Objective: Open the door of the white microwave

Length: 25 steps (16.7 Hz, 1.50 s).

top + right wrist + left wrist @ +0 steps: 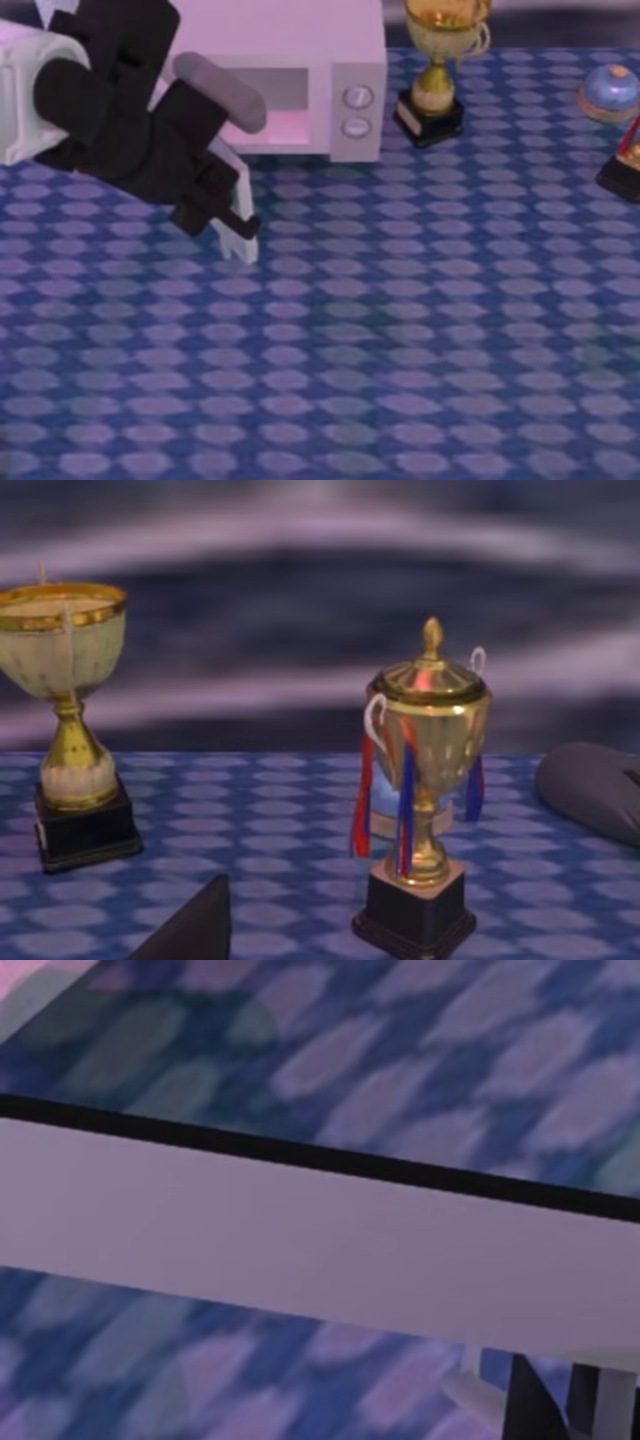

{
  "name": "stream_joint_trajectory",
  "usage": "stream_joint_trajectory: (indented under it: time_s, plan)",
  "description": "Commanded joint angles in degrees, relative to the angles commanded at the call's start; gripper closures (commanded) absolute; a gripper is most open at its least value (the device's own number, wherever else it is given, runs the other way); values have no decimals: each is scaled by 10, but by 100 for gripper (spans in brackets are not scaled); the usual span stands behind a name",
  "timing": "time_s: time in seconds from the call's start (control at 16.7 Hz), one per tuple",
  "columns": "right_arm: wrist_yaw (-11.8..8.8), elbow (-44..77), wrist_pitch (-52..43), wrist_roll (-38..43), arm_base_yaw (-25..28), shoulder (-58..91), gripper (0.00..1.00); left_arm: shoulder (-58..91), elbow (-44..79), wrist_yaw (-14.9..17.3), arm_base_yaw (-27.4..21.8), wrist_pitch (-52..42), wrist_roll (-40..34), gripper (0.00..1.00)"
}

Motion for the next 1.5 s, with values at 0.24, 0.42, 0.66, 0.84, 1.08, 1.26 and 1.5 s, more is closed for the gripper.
stream_joint_trajectory:
  time_s: [0.24, 0.42, 0.66, 0.84, 1.08, 1.26, 1.5]
  plan:
    - [0, 0, 0, 0, 0, 0, 0, 0, 0, 0, 0, 0, 0, 100]
    - [0, 0, 0, 0, 0, 0, 0, 0, 0, 0, 0, 0, 0, 100]
    - [0, 0, 0, 0, 0, 0, 0, 0, 0, 0, 0, 0, 0, 100]
    - [0, 0, 0, 0, 0, 0, 0, 0, 0, 0, 0, 0, 0, 100]
    - [0, 0, 0, 0, 0, 0, 0, 0, -1, 7, 2, -1, 7, 100]
    - [0, 0, 0, 0, 0, 0, 0, -4, -6, 23, 17, -12, 42, 100]
    - [0, 0, 0, 0, 0, 0, 0, -12, -16, 50, 41, -28, 100, 100]
